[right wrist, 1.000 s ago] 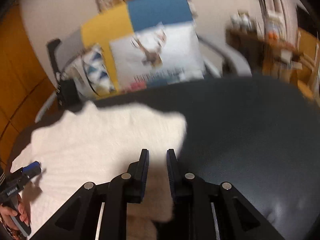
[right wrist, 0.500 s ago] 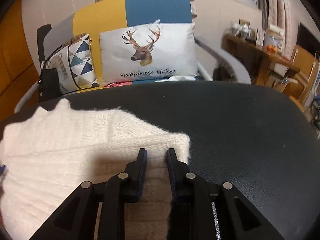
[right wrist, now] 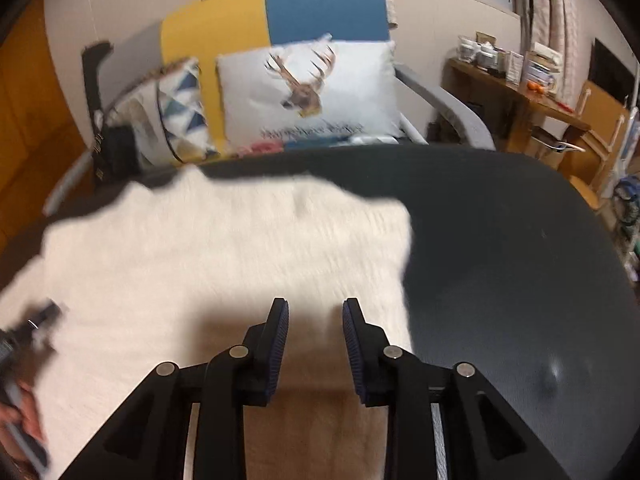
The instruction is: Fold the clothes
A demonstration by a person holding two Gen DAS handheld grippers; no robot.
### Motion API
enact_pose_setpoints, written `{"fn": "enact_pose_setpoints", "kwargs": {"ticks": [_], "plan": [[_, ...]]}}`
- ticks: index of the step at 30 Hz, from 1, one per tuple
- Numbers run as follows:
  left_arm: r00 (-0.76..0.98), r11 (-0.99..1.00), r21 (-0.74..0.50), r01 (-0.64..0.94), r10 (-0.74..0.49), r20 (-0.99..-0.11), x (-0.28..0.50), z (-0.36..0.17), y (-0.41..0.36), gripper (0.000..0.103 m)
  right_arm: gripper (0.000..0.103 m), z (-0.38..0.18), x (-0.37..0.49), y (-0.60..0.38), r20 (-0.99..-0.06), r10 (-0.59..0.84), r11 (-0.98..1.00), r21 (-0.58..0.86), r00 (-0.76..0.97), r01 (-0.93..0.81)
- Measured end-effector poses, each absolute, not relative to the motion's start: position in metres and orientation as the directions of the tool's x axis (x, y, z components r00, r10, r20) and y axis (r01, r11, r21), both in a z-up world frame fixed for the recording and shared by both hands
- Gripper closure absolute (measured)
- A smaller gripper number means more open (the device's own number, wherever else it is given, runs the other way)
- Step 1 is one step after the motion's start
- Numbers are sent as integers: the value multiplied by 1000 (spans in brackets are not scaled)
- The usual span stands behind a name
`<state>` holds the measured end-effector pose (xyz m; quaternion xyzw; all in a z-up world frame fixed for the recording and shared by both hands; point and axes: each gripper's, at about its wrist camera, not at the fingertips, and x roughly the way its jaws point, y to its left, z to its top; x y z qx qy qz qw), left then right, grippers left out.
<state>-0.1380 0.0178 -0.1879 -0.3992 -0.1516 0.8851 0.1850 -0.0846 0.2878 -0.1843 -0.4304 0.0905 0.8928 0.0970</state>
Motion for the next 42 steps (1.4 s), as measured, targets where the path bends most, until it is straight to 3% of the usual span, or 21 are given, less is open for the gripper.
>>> {"fn": "enact_pose_setpoints", "kwargs": {"ticks": [11,14,17,24,28,35,42], "plan": [[-614,-893,-399,-209,438,-657,-140,-186,19,46,75,-206,-74,306,-812,119,-967,36,-571,-254],[-613,-890,-405,-209,442,-654,-139,-186,18,46,70,-180,-68,308,-801,90,-917,165,-593,-362],[-615,-897,-389,-210,431,-661,-138,-185,20,46,70,-169,-67,281,-731,-61,-907,325,-679,-268],[-616,-903,-374,-209,419,-667,-138,-185,22,46,70,-200,-97,188,-777,-123,-973,218,-618,-80],[-616,-909,-361,-210,410,-672,-138,-185,24,46,69,-212,-95,159,-773,-11,-999,35,-635,-26],[-582,-843,-496,-208,514,-630,-130,-178,-5,45,68,-213,-97,165,-765,-14,-999,43,-643,-30],[-642,-806,-591,-47,477,-600,-119,-165,-100,44,67,-213,-96,164,-759,-15,-998,47,-651,-31]]}}
